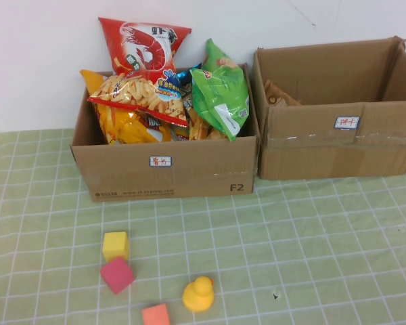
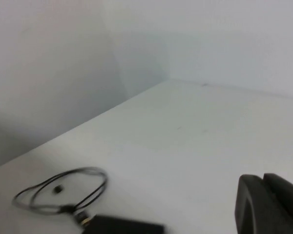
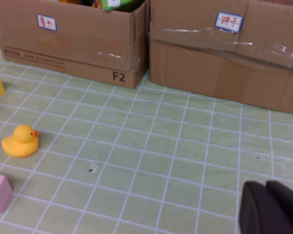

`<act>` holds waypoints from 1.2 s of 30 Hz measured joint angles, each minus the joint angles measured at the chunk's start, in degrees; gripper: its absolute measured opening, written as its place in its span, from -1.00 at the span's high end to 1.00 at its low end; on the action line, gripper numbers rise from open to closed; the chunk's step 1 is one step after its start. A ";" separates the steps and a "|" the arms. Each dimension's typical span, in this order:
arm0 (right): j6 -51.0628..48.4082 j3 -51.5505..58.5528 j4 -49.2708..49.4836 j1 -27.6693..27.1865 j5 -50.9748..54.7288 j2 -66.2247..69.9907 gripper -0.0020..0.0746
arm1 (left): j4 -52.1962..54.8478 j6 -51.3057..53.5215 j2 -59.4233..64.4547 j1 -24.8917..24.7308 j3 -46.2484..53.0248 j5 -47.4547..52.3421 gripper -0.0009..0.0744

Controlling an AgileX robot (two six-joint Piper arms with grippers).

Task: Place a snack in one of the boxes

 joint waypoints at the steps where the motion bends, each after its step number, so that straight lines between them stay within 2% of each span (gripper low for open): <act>1: 0.00 0.00 0.00 0.00 0.00 0.00 0.95 | 0.13 0.00 0.00 0.74 0.00 1.08 0.98; 6: 0.00 0.00 0.00 0.00 0.07 -0.09 0.95 | 0.13 0.51 0.00 4.92 0.00 4.76 0.98; 10: 0.00 0.00 0.00 0.00 0.07 -0.09 0.95 | -4.39 -2.20 0.00 8.03 0.00 2.52 0.98; 12: 0.00 0.00 0.00 0.00 0.07 -0.09 0.95 | -7.90 -1.45 0.00 8.69 0.00 -2.05 0.98; 14: 0.00 0.00 0.00 0.00 0.07 -0.09 0.95 | -13.77 2.18 0.00 9.08 0.00 -11.11 0.98; 19: 0.00 0.00 0.00 0.00 0.07 -0.09 0.95 | -29.11 14.42 0.00 9.08 0.13 -24.27 0.98; 25: 0.00 0.00 0.00 0.00 0.07 -0.09 0.95 | -38.70 20.76 0.00 9.08 7.86 -40.26 0.98; 31: 0.00 0.00 0.00 0.00 0.07 -0.09 0.95 | -50.73 26.04 0.00 9.08 14.25 -50.75 0.98; 34: 0.00 0.00 0.00 0.00 0.07 -0.09 0.95 | -61.67 34.35 0.00 9.08 16.14 -52.35 0.98; 36: 0.00 0.00 0.00 0.00 0.07 -0.09 0.95 | -64.56 37.73 0.00 9.08 17.13 -52.48 0.98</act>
